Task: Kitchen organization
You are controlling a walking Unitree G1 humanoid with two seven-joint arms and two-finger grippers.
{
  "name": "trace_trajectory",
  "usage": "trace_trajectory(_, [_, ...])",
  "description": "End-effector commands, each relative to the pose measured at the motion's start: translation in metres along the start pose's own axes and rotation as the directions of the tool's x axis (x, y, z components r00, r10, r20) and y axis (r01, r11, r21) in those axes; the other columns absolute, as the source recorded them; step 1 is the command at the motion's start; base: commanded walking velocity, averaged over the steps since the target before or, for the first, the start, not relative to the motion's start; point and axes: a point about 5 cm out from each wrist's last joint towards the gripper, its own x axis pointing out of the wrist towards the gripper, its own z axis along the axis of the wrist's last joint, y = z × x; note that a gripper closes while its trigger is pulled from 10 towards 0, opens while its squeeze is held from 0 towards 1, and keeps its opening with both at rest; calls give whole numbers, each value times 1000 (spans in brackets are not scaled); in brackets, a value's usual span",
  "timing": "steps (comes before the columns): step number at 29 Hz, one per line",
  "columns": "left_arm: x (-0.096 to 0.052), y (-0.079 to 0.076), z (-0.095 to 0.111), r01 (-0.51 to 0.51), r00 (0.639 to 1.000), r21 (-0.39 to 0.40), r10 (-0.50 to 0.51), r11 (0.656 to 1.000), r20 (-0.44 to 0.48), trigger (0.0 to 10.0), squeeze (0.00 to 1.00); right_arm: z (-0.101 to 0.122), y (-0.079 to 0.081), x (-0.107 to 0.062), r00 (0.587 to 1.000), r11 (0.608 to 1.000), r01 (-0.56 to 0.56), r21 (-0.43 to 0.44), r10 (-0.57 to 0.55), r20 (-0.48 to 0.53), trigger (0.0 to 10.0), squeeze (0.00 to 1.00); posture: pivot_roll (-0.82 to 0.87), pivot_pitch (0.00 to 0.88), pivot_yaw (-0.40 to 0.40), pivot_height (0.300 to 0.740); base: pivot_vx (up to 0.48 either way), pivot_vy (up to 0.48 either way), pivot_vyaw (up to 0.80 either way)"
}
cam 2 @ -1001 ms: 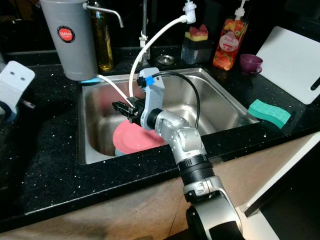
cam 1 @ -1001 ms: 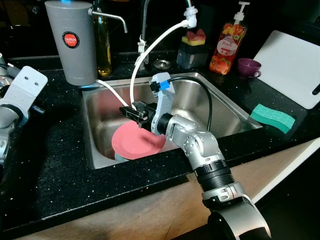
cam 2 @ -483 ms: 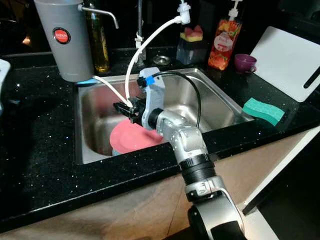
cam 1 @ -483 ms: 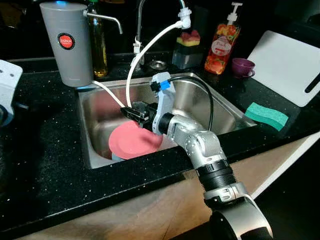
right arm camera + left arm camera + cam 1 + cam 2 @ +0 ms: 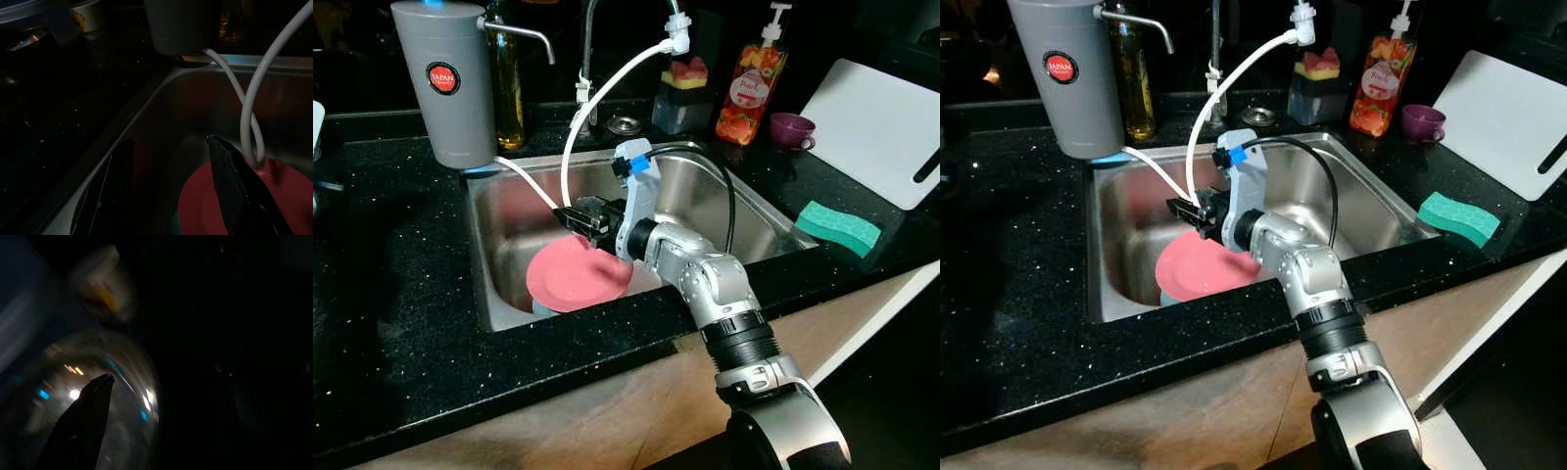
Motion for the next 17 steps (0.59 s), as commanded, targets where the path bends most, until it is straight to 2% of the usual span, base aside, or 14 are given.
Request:
trace_trajectory(1, [0, -1, -7, 17, 999, 1, -17, 1000, -39, 10000, 0, 1, -1, 1, 1000, 1000, -6, -8, 6, -18, 10000, 0, 11, 59, -58, 740, 0, 0, 0])
trace_trajectory(4, [0, -8, -17, 58, 994, -19, -60, 998, -95, 10000, 0, 3, 0, 1, 1000, 1000, -6, -10, 6, -18, 10000, 0, 11, 57, -58, 740, 0, 0, 0])
trace_trajectory(10, [-1, -13, -19, 77, 991, -21, -79, 997, -111, 10000, 0, 4, -1, 1, 1000, 1000, -3, -12, 3, -15, 10000, 0, 12, 55, -57, 740, 0, 0, 0])
trace_trajectory(11, [-2, -16, -18, 91, 990, -21, -93, 996, -108, 0, 0, 4, -2, 1, 1000, 1000, 1, -11, -1, -14, 10000, 0, 12, 53, -55, 740, 0, 0, 0])
trace_trajectory(17, [-4, -19, -9, 108, 993, -38, -109, 993, -53, 0, 0, 4, -3, 0, 1000, 1000, 7, -10, -7, -14, 10000, 0, 13, 52, -56, 740, 0, 0, 0])
